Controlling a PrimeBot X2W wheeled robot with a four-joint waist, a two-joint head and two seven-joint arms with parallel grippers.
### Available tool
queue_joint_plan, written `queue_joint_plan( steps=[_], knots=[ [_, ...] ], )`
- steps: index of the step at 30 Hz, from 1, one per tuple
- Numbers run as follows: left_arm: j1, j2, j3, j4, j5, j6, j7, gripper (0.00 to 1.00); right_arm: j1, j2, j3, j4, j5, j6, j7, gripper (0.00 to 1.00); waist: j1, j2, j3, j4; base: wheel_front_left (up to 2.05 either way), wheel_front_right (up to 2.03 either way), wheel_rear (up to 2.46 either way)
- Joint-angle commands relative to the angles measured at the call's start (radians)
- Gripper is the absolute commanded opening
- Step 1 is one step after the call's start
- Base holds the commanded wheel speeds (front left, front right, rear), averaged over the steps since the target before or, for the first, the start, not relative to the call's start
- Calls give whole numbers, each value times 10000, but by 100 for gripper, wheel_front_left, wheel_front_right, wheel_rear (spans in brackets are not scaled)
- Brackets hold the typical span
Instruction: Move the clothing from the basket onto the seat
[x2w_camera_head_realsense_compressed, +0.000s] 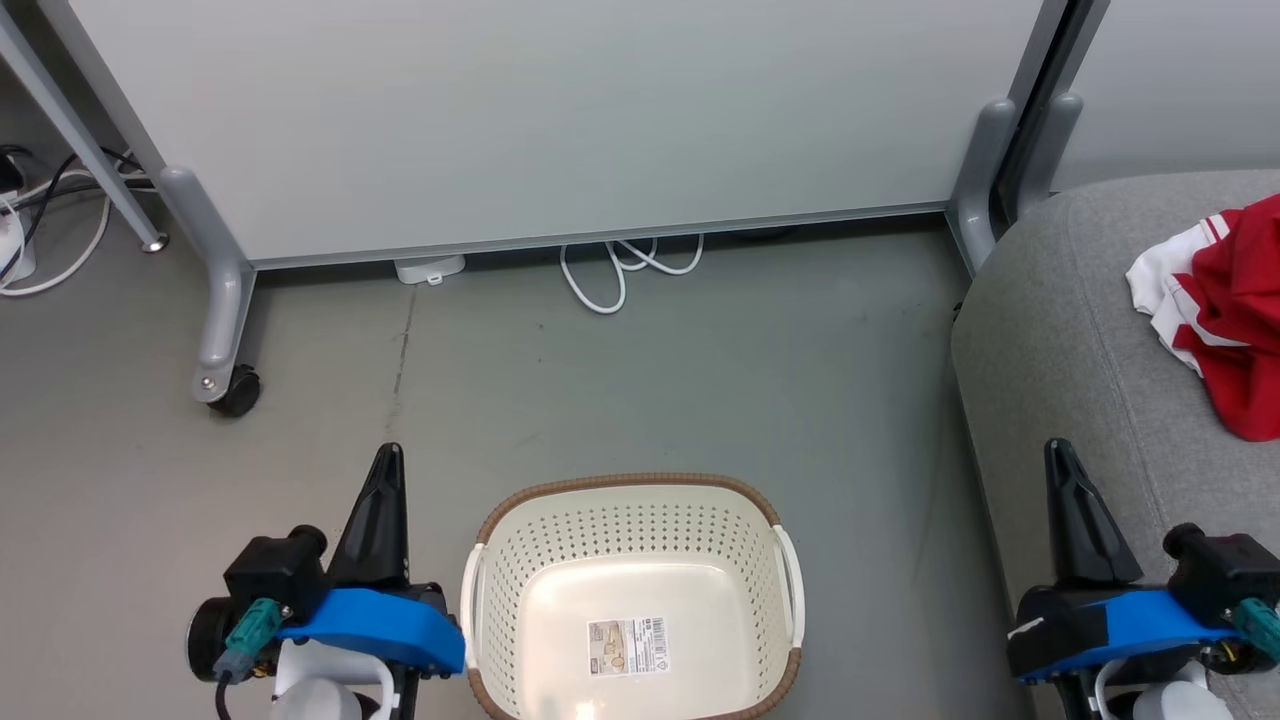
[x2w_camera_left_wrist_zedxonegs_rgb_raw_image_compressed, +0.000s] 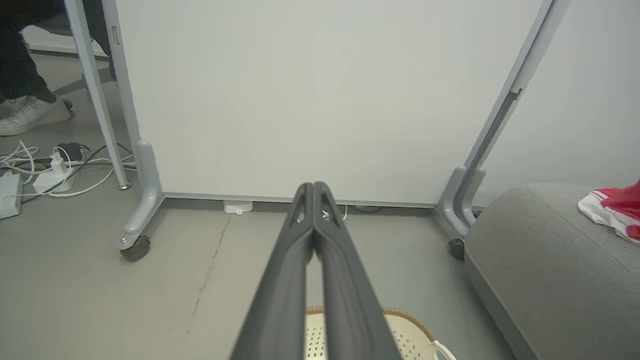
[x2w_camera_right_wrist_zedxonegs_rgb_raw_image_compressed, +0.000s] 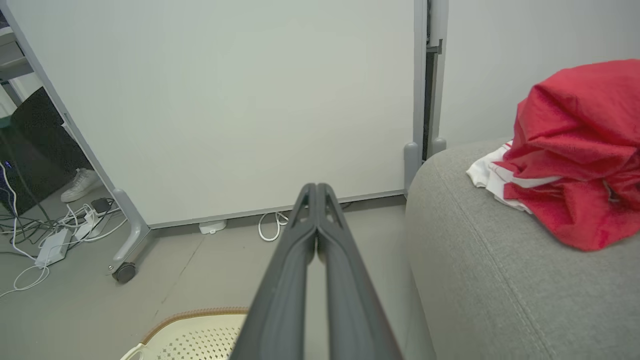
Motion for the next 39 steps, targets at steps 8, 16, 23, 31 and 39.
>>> queue_joint_plan(
  steps=[8,16,23,31,39],
  knots=[
    [-132,1,334,-303,-1768,-36,422,0,-94,-14,-60,-133,1861,0,439,0,1,-1,-66,-42,0,0,0],
    [-67,1,541,-420,-3127,-66,770,0,-85,-11,-76,-125,3274,0,785,0,1,-1,-128,-81,0,0,0],
    [-23,1,712,-506,-4220,-91,1057,0,-89,-8,-96,-105,4407,0,1068,0,1,-1,-183,-116,0,0,0],
    [18,1,867,-584,-5226,-115,1324,0,-95,-5,-117,-84,5448,1,1335,0,1,-1,-237,-151,0,0,0],
    [64,1,1039,-664,-6289,-141,1600,0,-103,-2,-142,-61,6554,1,1618,0,1,-1,-299,-191,0,0,0]
  ],
)
